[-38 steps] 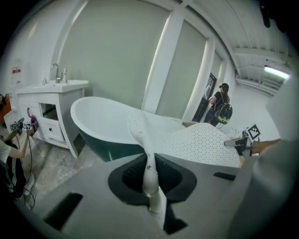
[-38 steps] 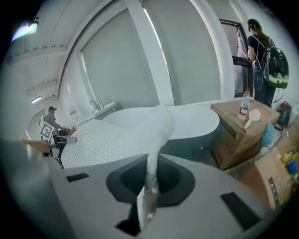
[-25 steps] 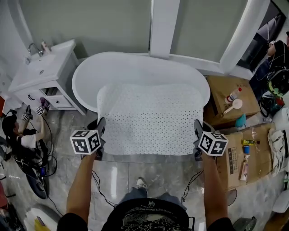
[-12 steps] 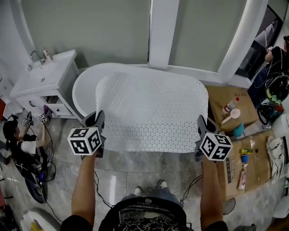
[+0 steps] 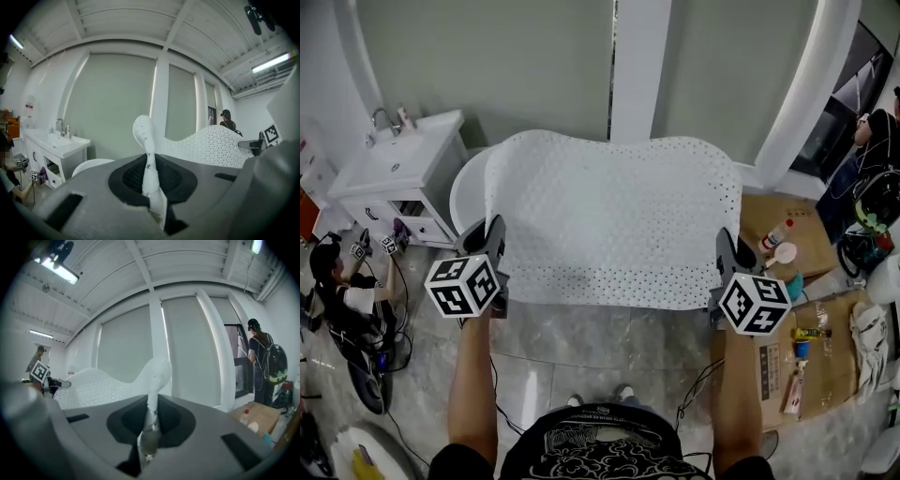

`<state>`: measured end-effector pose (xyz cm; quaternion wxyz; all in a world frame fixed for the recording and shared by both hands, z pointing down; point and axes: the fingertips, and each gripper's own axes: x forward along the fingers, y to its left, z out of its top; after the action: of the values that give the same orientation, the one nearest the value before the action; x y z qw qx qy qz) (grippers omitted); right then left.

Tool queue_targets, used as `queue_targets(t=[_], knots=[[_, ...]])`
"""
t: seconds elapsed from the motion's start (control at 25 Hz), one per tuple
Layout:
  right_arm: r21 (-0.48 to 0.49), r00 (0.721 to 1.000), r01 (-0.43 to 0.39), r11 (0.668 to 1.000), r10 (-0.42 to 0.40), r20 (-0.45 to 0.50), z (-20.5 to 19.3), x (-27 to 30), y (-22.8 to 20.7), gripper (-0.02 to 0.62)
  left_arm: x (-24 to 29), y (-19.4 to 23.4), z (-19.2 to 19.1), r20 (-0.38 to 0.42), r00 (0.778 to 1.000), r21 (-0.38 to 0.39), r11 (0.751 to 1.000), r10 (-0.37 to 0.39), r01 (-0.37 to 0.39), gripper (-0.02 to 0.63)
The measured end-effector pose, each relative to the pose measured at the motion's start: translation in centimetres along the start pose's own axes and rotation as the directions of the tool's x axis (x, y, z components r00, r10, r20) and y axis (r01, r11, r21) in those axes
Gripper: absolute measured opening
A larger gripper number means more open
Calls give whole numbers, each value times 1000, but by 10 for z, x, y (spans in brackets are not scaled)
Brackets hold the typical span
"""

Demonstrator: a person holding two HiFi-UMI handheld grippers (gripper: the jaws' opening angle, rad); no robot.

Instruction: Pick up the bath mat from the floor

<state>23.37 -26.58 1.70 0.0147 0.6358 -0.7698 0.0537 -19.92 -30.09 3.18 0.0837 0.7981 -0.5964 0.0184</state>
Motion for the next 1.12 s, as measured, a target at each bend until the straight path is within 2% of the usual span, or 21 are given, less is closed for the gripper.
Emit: queue_targets(t=[0.44, 1.12], knots=[[-31, 998, -8, 999, 10, 57, 21, -11, -10, 28, -4, -27, 18, 35, 999, 72, 997, 12, -14, 35], [-4, 997, 24, 1000, -23, 69, 19, -30, -26, 28, -13, -34, 12, 33, 999, 61, 998, 22, -24, 37]])
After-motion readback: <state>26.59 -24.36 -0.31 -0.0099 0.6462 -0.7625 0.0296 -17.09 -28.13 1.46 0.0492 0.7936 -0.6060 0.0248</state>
